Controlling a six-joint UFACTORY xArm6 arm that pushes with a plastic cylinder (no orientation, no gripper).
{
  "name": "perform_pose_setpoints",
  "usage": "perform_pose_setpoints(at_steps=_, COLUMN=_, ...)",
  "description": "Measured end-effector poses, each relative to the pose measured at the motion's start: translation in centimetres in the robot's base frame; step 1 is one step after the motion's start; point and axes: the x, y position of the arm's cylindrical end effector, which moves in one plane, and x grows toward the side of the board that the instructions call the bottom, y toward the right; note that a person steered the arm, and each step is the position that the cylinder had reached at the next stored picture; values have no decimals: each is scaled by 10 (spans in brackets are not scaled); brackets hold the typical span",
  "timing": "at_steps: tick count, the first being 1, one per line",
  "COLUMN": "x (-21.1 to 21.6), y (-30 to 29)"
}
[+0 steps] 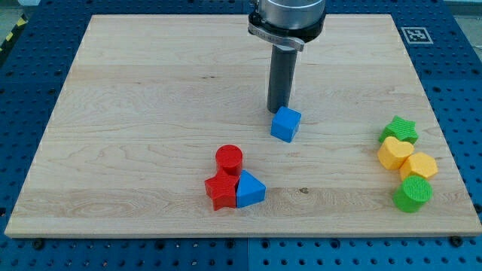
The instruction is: Push the blue cube into the red circle
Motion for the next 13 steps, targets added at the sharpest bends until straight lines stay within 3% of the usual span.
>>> perform_pose_setpoints(at_steps=1, x=9, y=2)
perform_pose_setpoints(at_steps=2, x=17, y=42)
perform_pose_setpoints(at_steps=4, x=53, y=26)
perform_pose_setpoints(at_steps=13, x=66, y=3)
